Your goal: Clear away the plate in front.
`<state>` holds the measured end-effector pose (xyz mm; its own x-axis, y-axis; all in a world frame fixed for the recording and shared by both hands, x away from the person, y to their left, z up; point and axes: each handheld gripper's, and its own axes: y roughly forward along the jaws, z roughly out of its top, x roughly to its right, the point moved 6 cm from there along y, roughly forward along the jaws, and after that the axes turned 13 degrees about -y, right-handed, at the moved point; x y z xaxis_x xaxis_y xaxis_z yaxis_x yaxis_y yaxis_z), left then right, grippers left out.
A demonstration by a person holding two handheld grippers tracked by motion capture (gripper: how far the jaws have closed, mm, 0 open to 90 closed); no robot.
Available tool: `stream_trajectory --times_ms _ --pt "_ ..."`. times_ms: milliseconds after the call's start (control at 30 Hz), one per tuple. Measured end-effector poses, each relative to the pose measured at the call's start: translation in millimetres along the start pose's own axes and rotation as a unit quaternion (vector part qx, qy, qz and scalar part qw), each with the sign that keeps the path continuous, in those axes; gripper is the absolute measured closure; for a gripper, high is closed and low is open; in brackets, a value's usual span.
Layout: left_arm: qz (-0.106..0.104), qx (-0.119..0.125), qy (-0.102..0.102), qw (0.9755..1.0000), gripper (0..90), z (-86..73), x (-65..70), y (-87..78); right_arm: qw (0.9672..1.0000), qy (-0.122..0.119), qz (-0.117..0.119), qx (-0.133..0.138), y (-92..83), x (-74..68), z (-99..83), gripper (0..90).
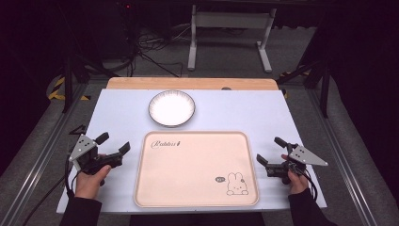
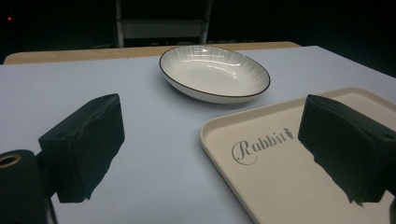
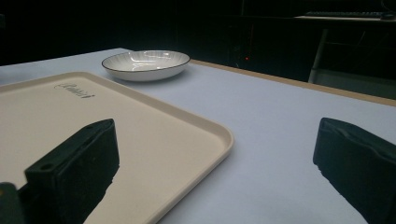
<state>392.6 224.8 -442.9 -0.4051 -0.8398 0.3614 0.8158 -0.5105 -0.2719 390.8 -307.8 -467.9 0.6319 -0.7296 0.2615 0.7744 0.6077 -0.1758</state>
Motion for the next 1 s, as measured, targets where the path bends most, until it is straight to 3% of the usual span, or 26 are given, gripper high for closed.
stream_trajectory --times_ms 100,200,433,667,1000 --pt "0.004 0.003 -0.003 1.0000 8.0 3.9 0.6 0.0 1.0000 0.001 0.000 0.000 0.0 0.2 -0.1 0.9" --pt "0.003 -0.005 0.014 0.9999 13.5 6.3 0.7 0.4 1.0000 0.001 0.001 -0.001 0.1 0.2 -0.1 0.9" --pt "-0.003 -0.017 0.023 0.9996 18.1 14.4 4.9 12.5 1.0000 0.006 0.002 -0.004 0.7 1.3 -0.5 0.9" --pt "-0.021 -0.025 0.005 0.9995 17.4 19.5 14.6 27.3 0.9999 0.007 0.001 -0.007 1.3 1.6 -0.8 0.9" --pt "-0.006 -0.029 0.021 0.9993 18.6 30.6 12.3 53.8 0.9999 0.015 -0.002 -0.003 0.3 3.1 -0.8 0.8"
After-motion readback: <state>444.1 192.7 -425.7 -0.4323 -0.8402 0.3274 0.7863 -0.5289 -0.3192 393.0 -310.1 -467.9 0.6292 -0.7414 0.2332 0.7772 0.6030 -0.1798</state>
